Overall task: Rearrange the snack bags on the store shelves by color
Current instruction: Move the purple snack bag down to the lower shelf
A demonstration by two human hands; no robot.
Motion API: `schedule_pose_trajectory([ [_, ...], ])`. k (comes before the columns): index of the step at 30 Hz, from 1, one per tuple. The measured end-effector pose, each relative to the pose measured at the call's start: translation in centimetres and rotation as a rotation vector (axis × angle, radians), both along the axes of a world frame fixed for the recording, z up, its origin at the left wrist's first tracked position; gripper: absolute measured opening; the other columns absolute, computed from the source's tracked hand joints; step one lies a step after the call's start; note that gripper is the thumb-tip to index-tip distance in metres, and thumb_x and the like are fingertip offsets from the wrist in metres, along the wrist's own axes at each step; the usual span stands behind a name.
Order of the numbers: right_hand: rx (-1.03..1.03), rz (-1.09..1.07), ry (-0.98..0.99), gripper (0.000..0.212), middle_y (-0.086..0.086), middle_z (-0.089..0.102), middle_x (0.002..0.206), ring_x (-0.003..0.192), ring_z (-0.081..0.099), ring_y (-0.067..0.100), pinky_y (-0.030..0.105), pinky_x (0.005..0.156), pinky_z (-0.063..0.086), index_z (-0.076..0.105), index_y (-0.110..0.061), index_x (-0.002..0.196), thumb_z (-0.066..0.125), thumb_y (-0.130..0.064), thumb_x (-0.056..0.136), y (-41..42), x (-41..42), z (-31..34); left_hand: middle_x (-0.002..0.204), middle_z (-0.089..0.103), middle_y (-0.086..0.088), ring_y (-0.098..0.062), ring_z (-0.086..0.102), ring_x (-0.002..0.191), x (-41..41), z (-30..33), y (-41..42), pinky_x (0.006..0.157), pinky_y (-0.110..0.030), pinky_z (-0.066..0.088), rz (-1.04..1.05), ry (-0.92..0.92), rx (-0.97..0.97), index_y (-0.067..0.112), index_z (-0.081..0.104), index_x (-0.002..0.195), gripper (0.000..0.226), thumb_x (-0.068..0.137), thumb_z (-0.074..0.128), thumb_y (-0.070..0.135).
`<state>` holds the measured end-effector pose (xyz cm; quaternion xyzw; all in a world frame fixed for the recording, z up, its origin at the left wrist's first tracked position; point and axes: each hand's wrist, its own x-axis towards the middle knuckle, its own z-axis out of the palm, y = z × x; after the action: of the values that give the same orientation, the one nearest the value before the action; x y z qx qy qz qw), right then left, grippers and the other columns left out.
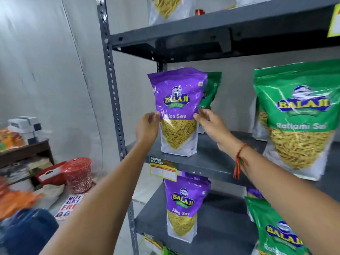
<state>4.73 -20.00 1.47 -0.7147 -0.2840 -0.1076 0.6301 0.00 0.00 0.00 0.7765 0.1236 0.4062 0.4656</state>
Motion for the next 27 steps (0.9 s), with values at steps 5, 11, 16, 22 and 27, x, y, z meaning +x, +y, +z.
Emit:
schedule_pose_trajectory([
  [5,0.167,-0.023,0.036,0.008,-0.001,0.065,0.084,0.071,0.056,0.007,0.02,0.064,0.044,0.066,-0.019,0.089,0.062,-0.026,0.088,0.9,2.4,-0.4,0.087,0.075,0.0,-0.016,0.066,0.082,1.2,0.4,0.2,0.072,-0.033,0.047,0.015,-0.116,-0.019,0.017,0.073,0.091,0.033,0.091,0.055,0.044],
  [11,0.225,-0.051,-0.003,0.016,0.002,0.065,0.073,0.07,0.057,0.013,0.034,0.071,0.049,0.064,-0.021,0.07,0.063,-0.017,0.086,1.1,3.0,-0.6,0.08,0.075,0.001,-0.014,0.065,0.074,1.9,0.6,-0.1,0.08,-0.037,0.053,0.028,-0.137,-0.138,0.019,0.073,0.081,0.022,0.089,0.062,0.037],
  [16,0.268,-0.089,-0.013,0.019,-0.002,0.063,0.071,0.067,0.055,0.008,0.023,0.065,0.046,0.062,-0.022,0.07,0.062,-0.014,0.087,0.5,0.3,-0.6,0.08,0.076,0.001,-0.015,0.065,0.074,-0.7,0.4,-1.1,0.072,-0.03,0.047,0.091,-0.153,-0.152,0.019,0.073,0.082,0.025,0.089,0.061,0.039],
  [22,0.307,-0.128,-0.022,0.019,-0.001,0.063,0.07,0.066,0.054,0.008,0.02,0.063,0.046,0.063,-0.021,0.071,0.061,-0.012,0.087,-1.3,-5.9,-0.8,0.076,0.073,0.006,-0.016,0.069,0.076,-6.2,-0.1,-3.0,0.084,-0.039,0.055,0.028,-0.241,-0.184,0.027,0.07,0.077,0.015,0.085,0.063,0.037],
  [27,0.309,-0.134,-0.019,0.016,0.001,0.063,0.071,0.067,0.055,0.01,0.023,0.063,0.049,0.062,-0.022,0.074,0.061,-0.012,0.087,-4.0,-11.7,-1.8,0.069,0.069,0.007,-0.017,0.067,0.072,-11.4,-1.7,-5.7,0.079,-0.044,0.057,-0.035,-0.335,-0.201,0.034,0.063,0.069,0.014,0.082,0.061,0.038],
])
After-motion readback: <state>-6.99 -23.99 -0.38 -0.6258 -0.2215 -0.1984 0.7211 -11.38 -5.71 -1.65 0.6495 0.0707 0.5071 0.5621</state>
